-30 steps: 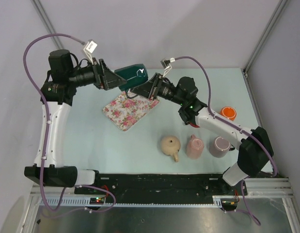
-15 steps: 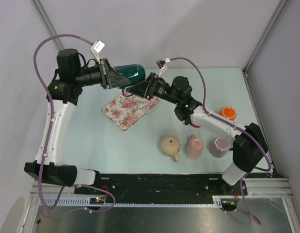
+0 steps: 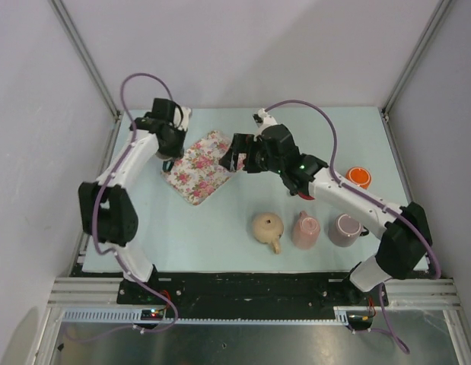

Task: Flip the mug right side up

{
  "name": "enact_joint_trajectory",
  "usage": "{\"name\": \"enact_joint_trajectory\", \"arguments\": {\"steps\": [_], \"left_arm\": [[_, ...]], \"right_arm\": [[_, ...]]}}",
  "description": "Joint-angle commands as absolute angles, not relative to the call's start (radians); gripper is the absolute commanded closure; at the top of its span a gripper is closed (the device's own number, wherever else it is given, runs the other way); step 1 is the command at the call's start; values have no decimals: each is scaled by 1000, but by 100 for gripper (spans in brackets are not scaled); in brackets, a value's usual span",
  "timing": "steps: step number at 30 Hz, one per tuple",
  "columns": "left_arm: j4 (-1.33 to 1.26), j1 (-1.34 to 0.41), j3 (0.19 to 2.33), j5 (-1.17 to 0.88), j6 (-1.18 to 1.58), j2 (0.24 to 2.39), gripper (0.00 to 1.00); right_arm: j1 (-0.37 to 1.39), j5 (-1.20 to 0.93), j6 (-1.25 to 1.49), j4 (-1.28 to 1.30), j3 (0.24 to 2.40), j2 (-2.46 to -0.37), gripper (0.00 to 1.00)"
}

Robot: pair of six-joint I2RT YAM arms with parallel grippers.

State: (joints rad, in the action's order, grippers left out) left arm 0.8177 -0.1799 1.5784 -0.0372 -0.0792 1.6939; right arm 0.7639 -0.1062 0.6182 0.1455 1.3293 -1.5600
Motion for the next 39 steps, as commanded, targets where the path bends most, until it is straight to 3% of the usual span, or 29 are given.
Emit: {"name": "enact_joint_trajectory", "arguments": {"steps": [1,15,17,20,23,30,36,39], "left_arm": [[862,-206,1622,149,-301,1768,100],[1005,-208,1734,52,-374,2002,100],[1021,-207,1754,47,-385,2021,89],[1032,-207,1779,30,-406,2023,60],[1033,-203,1812,24,-418,1994,45],[1045,-204,1851,-18,-443,1875,27],[1072,-206,1825,-100,-445,1732,21],[1072,-206,1810,-169,-403,1658,19]], "right_arm": [[766,57,471,285,1311,-1462,1],[760,115,419,402,1249,-1406,1],[762,123,404,433,1249,-1399,1],[780,142,365,487,1249,-1375,1],[819,171,325,570,1249,-1345,1],[1019,350,357,798,1234,-1282,1],[1135,407,629,916,1106,-1253,1],[1170,419,717,912,1025,-1257,10]]}}
